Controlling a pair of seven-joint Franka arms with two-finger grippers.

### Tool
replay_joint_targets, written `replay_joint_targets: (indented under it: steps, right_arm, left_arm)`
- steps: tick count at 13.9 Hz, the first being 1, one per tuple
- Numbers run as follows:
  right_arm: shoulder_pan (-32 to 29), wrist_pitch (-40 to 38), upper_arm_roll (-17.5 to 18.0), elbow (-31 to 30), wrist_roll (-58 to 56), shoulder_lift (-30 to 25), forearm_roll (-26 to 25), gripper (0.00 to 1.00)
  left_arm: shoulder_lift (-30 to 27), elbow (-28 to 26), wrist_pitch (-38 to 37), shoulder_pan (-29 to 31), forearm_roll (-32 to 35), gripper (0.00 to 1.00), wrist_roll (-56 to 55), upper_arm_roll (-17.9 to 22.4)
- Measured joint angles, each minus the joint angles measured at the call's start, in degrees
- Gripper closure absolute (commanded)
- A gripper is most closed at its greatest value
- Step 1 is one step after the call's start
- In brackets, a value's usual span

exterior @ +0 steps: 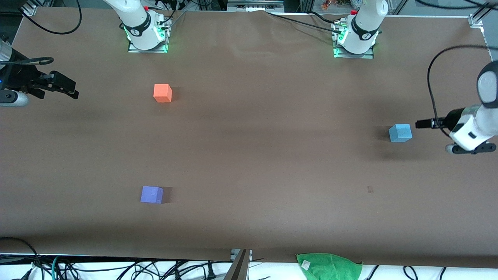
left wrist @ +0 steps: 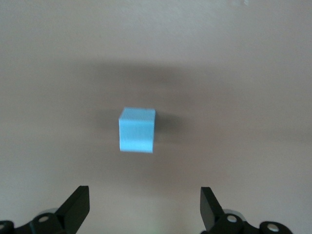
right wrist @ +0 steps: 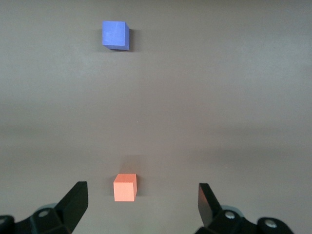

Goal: Place blue block between orange and purple blocks
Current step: 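Lower the left gripper over the light blue cube and close it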

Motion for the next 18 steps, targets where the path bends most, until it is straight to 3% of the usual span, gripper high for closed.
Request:
replay_joint_targets:
  steps: [6, 11, 13, 18]
  right_arm:
    - [0.0, 0.0, 0.0, 0.0, 0.0, 0.0, 0.0, 0.0]
    - [0.0, 0.01, 0.0, 0.0, 0.0, 0.07, 0.0, 0.0]
    - [0.0, 0.01, 0.0, 0.0, 0.0, 0.11, 0.0, 0.0]
    - [0.0, 0.04, 0.0, 0.0, 0.0, 0.12, 0.0, 0.0]
  left_arm:
    - [0.53, -12.11, 19.52, 0.22, 2.55, 0.0, 1.89, -0.21]
    - [-2.26, -28.96, 41.55, 0.27, 2.6, 0.0, 2.62, -0.22]
    - [-2.45, -31.97, 44.99, 0.79, 2.6, 0.0, 2.65, -0.22]
    - [-2.59, -32.6, 46.29, 1.46, 3.52, 0.0, 2.76, -0.18]
